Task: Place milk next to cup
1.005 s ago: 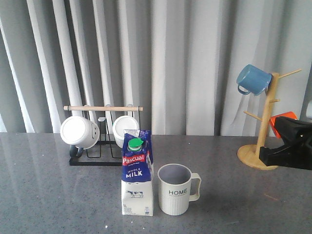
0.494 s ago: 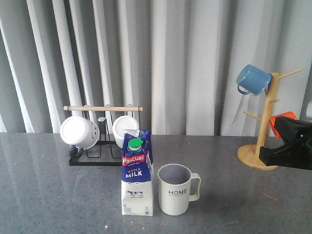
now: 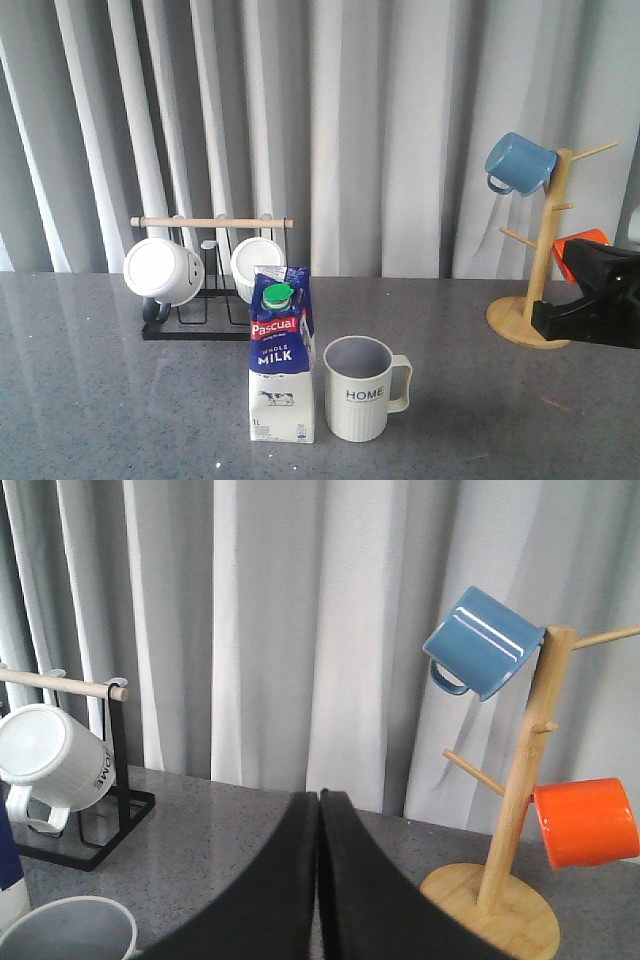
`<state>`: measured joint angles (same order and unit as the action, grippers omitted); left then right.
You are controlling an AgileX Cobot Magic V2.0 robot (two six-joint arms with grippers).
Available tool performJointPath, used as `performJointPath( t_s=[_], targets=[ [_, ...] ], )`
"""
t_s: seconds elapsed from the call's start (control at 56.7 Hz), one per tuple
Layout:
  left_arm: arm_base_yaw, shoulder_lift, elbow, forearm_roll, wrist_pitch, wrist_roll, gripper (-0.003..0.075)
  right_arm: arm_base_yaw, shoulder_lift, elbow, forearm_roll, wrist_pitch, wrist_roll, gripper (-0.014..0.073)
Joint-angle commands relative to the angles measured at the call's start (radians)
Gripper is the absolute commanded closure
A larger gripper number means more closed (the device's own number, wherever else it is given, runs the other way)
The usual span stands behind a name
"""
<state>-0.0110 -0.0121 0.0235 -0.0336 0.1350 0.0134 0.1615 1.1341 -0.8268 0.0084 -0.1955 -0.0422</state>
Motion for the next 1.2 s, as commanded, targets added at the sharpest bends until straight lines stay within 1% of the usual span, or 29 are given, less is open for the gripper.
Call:
performJointPath(
  t_s=[0.0,0.935,1.076,1.181],
  targets=[
    [0.009,-0.013,-0.021,-0.009,-0.069,-0.013,0.0726,-0.007,-0.023,-0.031,-0.008,-0.073,0.003,0.0602],
    [0.009,-0.013,-0.022,-0.009,-0.067,-0.013,0.0726,-0.007,-0.029,-0.031,-0.008,-0.071,0.003,0.0602],
    [0.009,-0.013,-0.022,-0.009,-0.067,-0.013,0.0726,-0.007,-0.098,-0.031,-0.017,-0.005,-0.011,0.0602],
    [0.009,-0.013,-0.022,-0.009,-0.067,-0.013,0.0726,-0.007,-0.169,-0.031,-0.022,0.129,-0.074,0.0602]
  ],
)
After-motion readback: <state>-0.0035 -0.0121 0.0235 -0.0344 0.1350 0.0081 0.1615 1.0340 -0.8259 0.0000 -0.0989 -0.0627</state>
